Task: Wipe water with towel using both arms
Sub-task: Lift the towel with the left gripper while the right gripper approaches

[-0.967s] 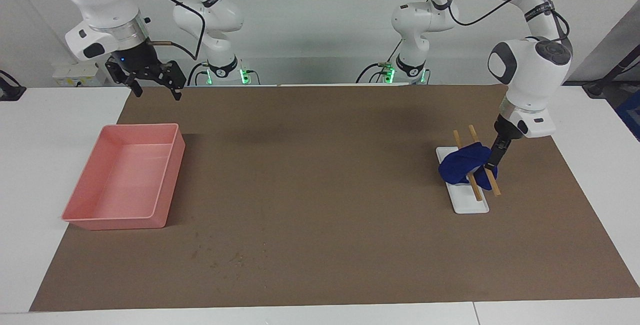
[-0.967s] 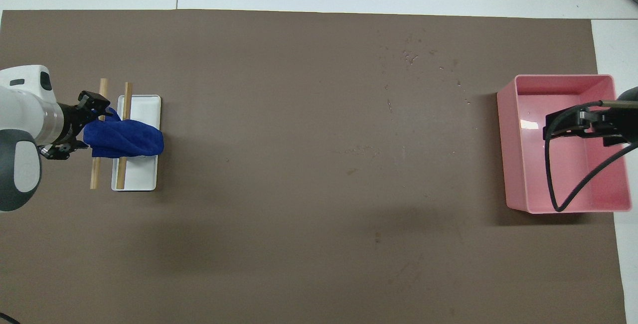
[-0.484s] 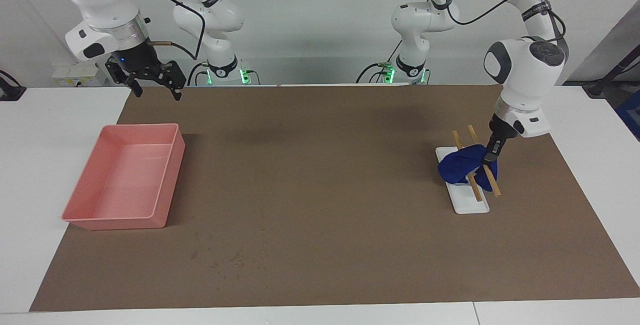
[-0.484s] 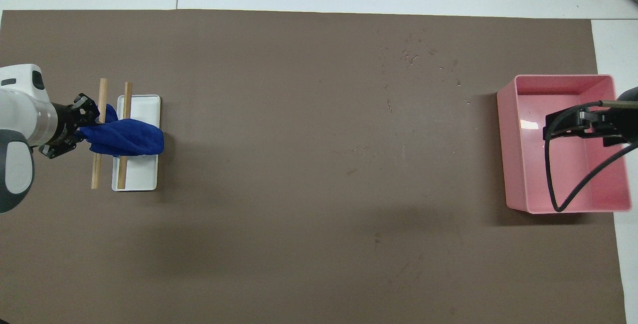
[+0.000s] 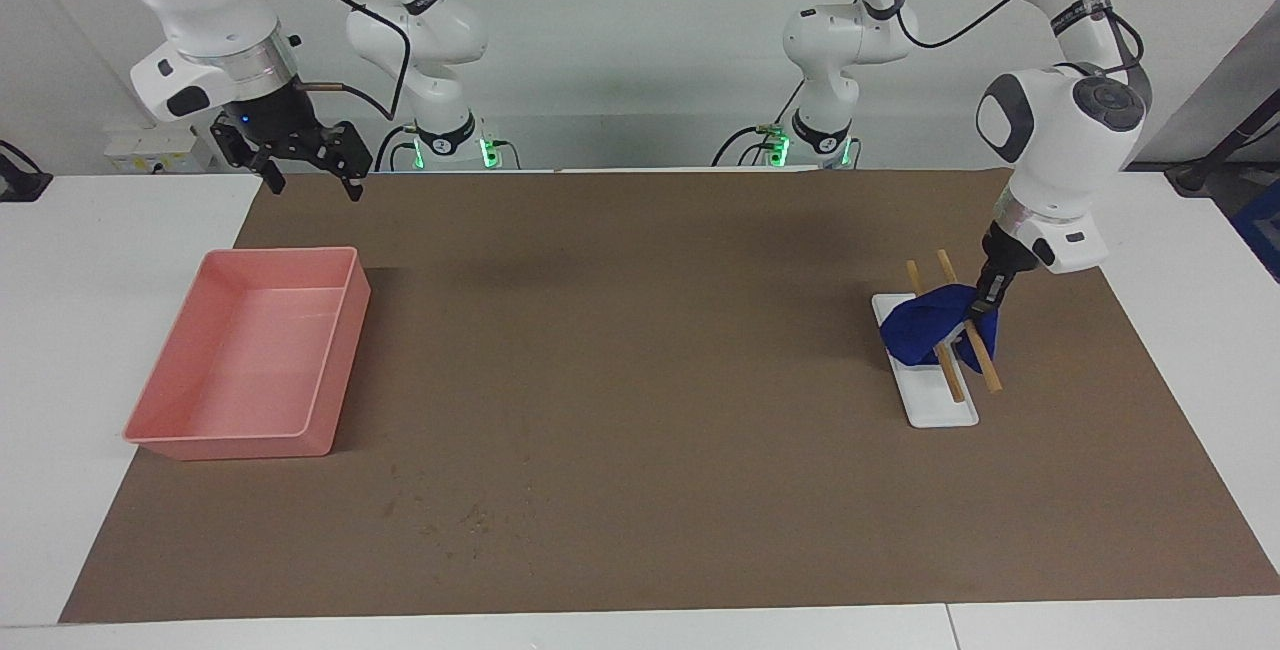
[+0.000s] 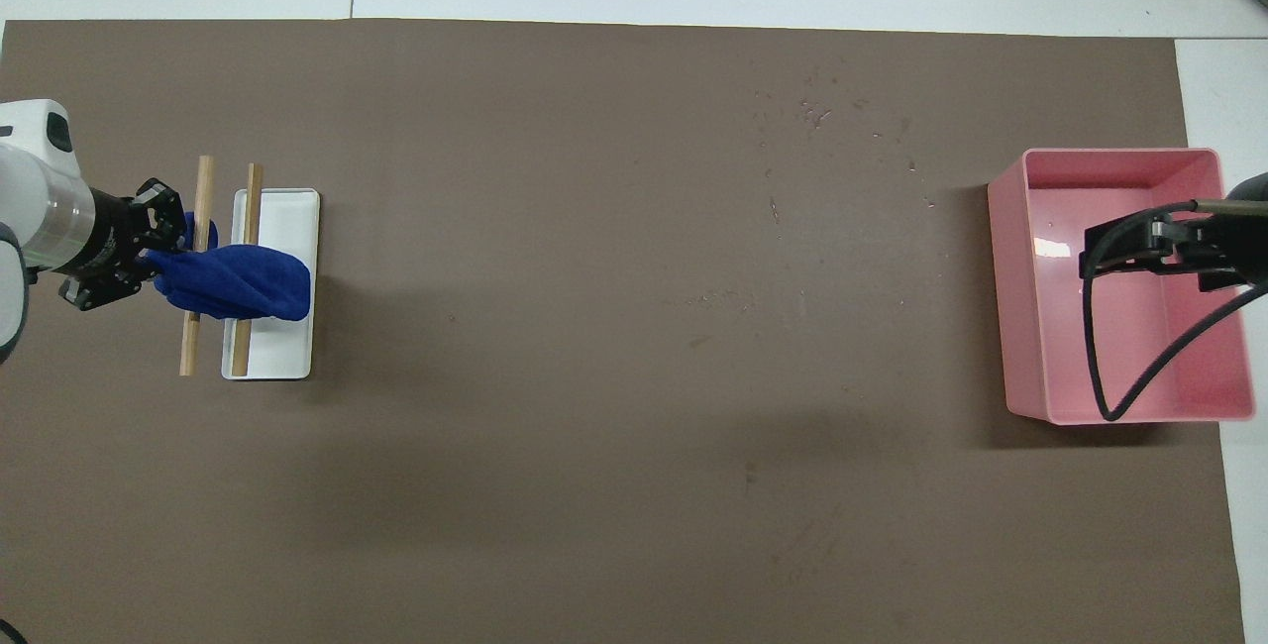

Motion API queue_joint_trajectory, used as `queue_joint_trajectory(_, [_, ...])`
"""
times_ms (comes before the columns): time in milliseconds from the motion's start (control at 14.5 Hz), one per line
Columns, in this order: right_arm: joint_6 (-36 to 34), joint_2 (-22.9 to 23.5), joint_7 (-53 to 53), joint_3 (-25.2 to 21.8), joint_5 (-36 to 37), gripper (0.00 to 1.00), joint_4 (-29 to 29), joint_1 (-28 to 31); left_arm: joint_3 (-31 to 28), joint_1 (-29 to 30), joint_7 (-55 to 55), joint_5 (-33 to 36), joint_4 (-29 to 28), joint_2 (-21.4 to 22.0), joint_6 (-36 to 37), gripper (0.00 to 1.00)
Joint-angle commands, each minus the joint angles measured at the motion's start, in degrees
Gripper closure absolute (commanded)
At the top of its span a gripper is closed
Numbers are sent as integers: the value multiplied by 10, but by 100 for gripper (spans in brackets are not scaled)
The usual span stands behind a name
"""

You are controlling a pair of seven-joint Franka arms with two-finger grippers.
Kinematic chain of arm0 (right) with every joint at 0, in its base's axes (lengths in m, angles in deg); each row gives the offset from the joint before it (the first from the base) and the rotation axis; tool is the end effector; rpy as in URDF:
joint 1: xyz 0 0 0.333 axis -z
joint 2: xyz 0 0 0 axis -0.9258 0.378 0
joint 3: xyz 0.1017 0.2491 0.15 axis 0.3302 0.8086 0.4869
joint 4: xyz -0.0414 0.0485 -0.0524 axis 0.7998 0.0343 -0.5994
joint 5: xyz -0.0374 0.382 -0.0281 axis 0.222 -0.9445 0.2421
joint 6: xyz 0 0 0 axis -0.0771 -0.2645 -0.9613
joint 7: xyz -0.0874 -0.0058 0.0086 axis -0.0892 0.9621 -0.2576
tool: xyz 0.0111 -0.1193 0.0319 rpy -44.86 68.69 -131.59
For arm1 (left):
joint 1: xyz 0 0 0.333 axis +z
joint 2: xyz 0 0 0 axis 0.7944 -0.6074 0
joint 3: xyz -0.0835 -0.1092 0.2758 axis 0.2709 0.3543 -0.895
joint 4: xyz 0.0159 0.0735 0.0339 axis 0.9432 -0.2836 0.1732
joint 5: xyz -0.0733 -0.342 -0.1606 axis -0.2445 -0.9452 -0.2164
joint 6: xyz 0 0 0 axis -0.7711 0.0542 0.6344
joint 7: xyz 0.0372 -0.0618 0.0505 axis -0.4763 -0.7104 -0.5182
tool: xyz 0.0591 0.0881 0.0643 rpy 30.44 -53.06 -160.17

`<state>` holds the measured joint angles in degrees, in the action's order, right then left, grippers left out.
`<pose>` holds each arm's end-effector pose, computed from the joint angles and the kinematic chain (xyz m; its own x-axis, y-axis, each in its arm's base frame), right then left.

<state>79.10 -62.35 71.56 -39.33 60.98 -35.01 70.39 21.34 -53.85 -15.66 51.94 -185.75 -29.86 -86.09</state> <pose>0.5324 0.0104 0.6082 0.9910 -0.1312 -0.0265 -0.1304 -0.9910 0.0295 0.5707 0.0040 0.4547 0.6030 0.7973 0.0254 0.7976 -0.6032 -0.0010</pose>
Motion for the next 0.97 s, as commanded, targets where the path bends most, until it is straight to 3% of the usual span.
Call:
queue_joint_trajectory(0, [13, -16, -11, 6, 0, 0, -20, 10, -2, -9, 36, -19, 61, -9, 64, 100])
queue_joint_trajectory(276, [20, -15, -37, 7, -1, 0, -19, 9, 20, -17, 145, -84, 85, 18, 90, 100])
queue_joint_trajectory(484, [25, -14, -92, 9, -5, 0, -19, -1, 74, -18, 258, -90, 92, 23, 84, 100])
queue_joint_trajectory(898, [36, -10, -323, 18, -91, 1, -19, -37, 204, -23, 516, -105, 124, 19, 63, 100])
